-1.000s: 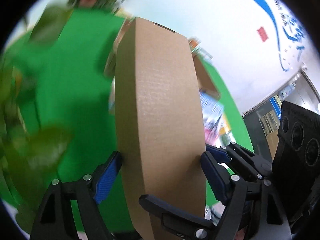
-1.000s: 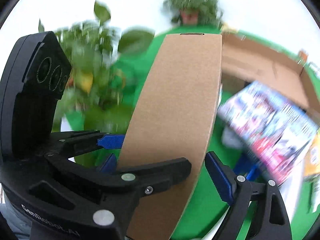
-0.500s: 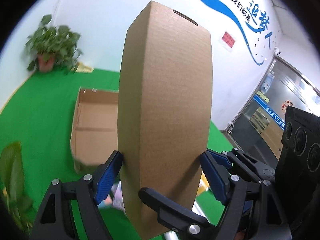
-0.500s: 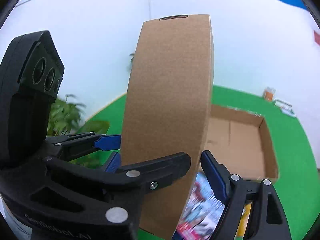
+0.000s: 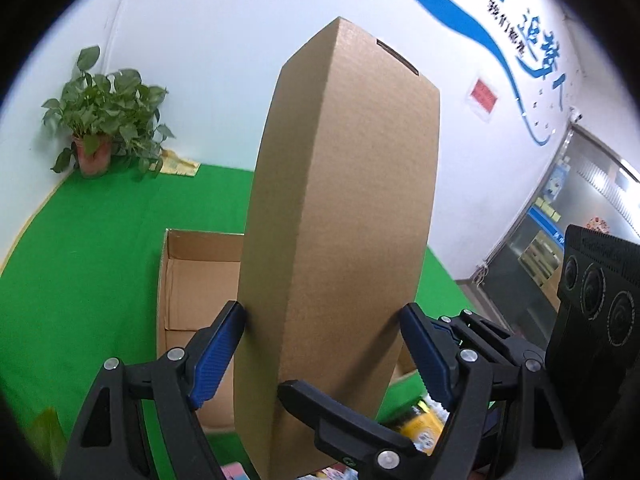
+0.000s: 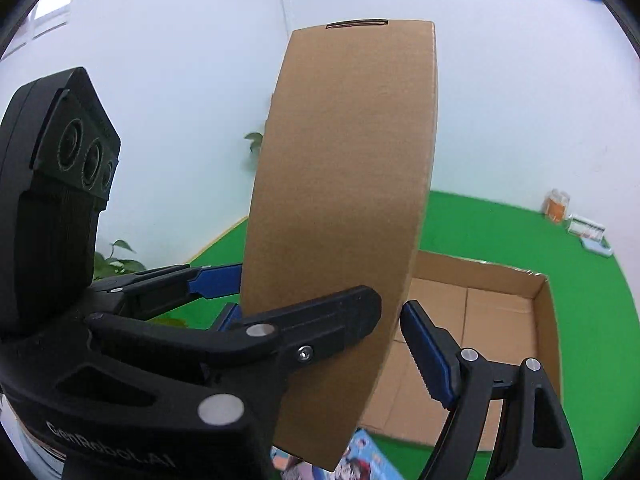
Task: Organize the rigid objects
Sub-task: 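Lower the cardboard panel into the open box and open both grippers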
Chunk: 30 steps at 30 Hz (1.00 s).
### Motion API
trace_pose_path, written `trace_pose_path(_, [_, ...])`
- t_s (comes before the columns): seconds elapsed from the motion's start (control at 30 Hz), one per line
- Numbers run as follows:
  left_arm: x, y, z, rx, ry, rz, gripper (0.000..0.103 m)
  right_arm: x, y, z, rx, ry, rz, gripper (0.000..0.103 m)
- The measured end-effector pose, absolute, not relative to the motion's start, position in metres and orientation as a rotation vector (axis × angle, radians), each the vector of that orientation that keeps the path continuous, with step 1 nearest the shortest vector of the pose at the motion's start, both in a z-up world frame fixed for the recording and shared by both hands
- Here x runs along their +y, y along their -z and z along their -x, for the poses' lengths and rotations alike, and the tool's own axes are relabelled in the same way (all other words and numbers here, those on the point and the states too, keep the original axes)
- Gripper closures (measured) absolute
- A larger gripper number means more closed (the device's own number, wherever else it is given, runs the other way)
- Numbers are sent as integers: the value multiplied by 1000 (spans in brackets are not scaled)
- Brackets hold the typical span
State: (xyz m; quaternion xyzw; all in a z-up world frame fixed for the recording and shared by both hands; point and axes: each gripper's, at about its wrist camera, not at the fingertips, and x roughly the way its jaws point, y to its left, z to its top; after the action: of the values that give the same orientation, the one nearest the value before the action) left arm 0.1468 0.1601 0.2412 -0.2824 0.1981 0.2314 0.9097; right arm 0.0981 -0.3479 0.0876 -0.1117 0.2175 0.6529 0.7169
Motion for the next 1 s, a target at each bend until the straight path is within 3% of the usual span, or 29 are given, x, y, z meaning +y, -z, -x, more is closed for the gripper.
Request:
trace_pose_path(0.17, [198,-210,-177,520,-534,606,24,-255,-94,-148,650,-1492,260,24])
trace_pose_path(0.5, [260,-111,-191,703,-598,780,24,-84,-29,-225,921,-1538,357,26])
trace_pose_path(0.63, [272,-88,-193,764,-622,818,35,-83,5,-229,1009,-1545,393,26])
trace_pose_path(0.77, [285,-68,-187,806,-644,862,36,-41,14,-230,1109,-1563,407,23])
trace_pose_path(0.9, [285,-60,-181,827,-647,867,53,8,6,-247,1172,-1560,448,11])
trace_pose_path(0.93, [288,-60,-178,829,-653,871,60,18,6,-247,1193,-1569,444,11])
trace_pose_path(1.0, [285,-64,-169,815,-663,878,61,32,11,-230,1235,-1605,448,14])
